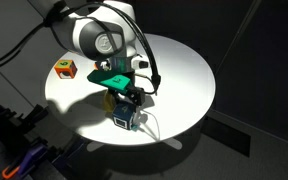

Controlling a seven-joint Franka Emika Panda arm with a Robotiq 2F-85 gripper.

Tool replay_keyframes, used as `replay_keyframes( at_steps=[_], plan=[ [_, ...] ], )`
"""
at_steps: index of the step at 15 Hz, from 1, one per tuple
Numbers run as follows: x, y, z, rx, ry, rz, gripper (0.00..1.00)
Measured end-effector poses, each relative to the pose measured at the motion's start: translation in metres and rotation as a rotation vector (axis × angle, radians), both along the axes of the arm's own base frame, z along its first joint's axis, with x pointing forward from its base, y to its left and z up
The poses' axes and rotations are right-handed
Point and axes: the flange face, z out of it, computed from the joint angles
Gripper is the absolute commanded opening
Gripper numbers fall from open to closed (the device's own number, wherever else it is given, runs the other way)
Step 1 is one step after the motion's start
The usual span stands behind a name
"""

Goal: Pick up the block with a four on it and then put it back on the table

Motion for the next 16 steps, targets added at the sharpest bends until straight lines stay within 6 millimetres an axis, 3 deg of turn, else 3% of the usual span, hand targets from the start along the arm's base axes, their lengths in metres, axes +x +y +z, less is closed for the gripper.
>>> replay_keyframes(
  at_steps=[9,16],
  plan=[
    [-0.018,0.005,-0.013,0.104,0.106,0.057,1.00],
    [-0.024,-0.011,-0.010,0.187,0.154,0.105,1.00]
  ],
)
